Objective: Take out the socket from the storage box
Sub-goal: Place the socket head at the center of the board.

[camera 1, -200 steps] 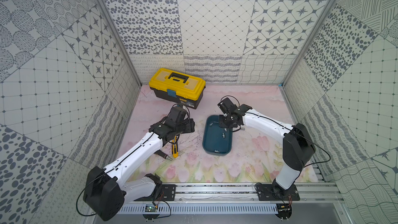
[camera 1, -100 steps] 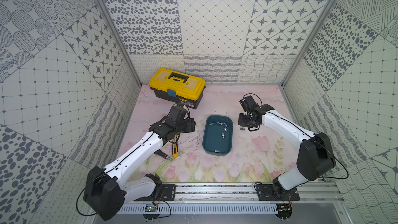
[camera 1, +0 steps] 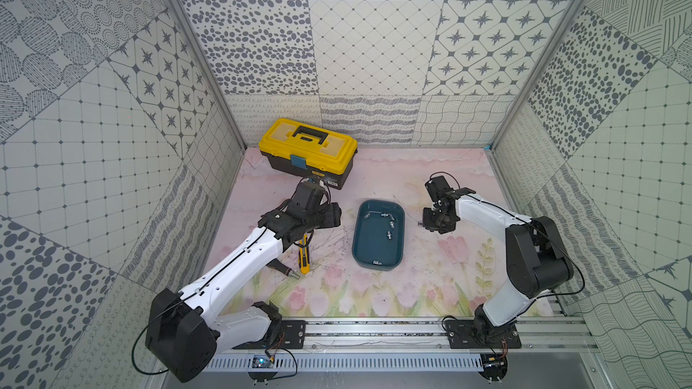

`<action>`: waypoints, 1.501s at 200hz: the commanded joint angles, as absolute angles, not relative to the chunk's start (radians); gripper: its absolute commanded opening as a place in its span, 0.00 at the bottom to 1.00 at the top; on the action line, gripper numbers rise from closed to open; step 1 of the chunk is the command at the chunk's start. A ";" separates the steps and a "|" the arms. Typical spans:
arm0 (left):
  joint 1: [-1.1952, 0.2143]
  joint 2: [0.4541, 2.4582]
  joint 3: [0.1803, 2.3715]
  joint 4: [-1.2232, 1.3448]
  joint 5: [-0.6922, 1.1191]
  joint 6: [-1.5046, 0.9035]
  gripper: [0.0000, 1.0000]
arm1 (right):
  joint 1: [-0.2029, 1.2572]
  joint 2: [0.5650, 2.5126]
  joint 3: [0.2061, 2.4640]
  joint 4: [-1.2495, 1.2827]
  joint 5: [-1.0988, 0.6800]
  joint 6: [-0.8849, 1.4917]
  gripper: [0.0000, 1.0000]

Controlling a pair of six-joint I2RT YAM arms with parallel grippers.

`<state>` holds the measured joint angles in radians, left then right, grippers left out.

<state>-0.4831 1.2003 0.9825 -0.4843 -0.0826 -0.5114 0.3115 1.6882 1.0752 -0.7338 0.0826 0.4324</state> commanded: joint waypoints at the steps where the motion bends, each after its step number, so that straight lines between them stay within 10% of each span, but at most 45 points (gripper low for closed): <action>1: -0.488 1.192 1.004 -0.503 -0.074 -0.497 0.76 | 0.293 1.717 1.073 -0.693 0.075 0.409 0.18; 300: -0.545 1.215 1.050 -0.506 -0.069 -0.490 0.79 | 0.257 1.562 1.096 -0.761 0.044 0.374 0.52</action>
<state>-0.5224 1.2018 1.0157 -0.5068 -0.0849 -0.5068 0.2615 1.6474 1.0695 -0.7212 0.0475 0.3958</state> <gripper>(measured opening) 0.789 0.506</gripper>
